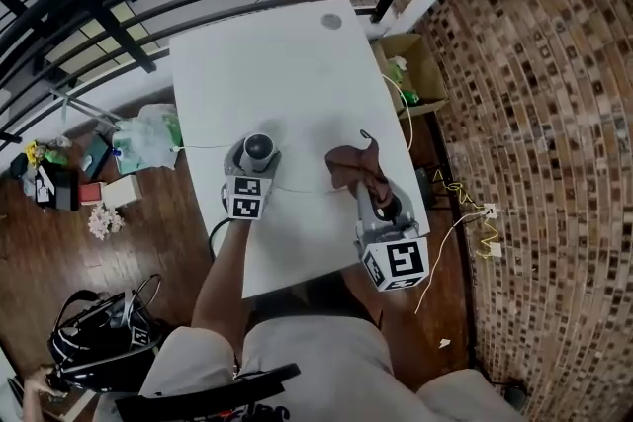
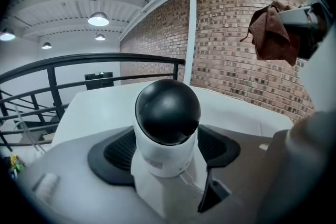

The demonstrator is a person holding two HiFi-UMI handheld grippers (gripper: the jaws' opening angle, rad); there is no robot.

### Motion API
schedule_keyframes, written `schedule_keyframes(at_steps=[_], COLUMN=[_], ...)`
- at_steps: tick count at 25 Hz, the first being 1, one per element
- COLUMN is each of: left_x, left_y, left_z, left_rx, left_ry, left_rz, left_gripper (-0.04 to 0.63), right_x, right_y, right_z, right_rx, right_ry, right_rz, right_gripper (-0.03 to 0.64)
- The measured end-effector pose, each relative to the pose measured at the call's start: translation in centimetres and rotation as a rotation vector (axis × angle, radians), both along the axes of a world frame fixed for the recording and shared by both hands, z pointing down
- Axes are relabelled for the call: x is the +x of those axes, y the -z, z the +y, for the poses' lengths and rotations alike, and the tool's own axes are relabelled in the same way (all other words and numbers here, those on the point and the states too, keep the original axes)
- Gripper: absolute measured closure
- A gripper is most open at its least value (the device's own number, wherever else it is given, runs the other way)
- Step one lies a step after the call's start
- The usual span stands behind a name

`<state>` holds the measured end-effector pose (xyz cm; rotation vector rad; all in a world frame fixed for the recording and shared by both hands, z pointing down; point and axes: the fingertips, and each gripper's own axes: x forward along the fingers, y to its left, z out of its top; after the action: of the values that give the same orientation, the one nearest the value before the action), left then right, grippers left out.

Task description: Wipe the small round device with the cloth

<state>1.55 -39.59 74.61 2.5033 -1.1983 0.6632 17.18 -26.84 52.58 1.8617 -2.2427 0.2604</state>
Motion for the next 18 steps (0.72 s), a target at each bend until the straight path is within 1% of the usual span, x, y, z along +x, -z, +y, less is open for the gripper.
schedule_keyframes(at_steps=[1, 7, 13, 14, 18], left_x=[-0.1, -0.3, 0.0, 0.0, 0.2], left_y=[-0.1, 0.1, -0.1, 0.0, 1.2], left_z=[-0.1, -0.2, 0.0, 0.1, 0.9], left_rx=[0.0, -0.011, -0.036, -0.04, -0.059], left_ry=[0.005, 0.002, -0.018, -0.02, -0.03], left_rz=[-0.002, 0.009, -0.004, 0.002, 0.068], left_gripper=[0.218, 0.222, 0.225, 0.227, 0.227], right_x=[0.1, 0.3, -0.1, -0.1, 0.2], right_y=[0.1, 0.4, 0.0, 0.1, 0.3], right_z=[0.0, 0.0, 0.0, 0.0, 0.2], right_rx=[0.002, 0.003, 0.0, 0.001, 0.006], right_ry=[0.0, 0.004, 0.024, 0.028, 0.03], right_rz=[0.001, 0.008, 0.001, 0.001, -0.007], right_gripper=[0.586, 0.586, 0.586, 0.586, 0.586])
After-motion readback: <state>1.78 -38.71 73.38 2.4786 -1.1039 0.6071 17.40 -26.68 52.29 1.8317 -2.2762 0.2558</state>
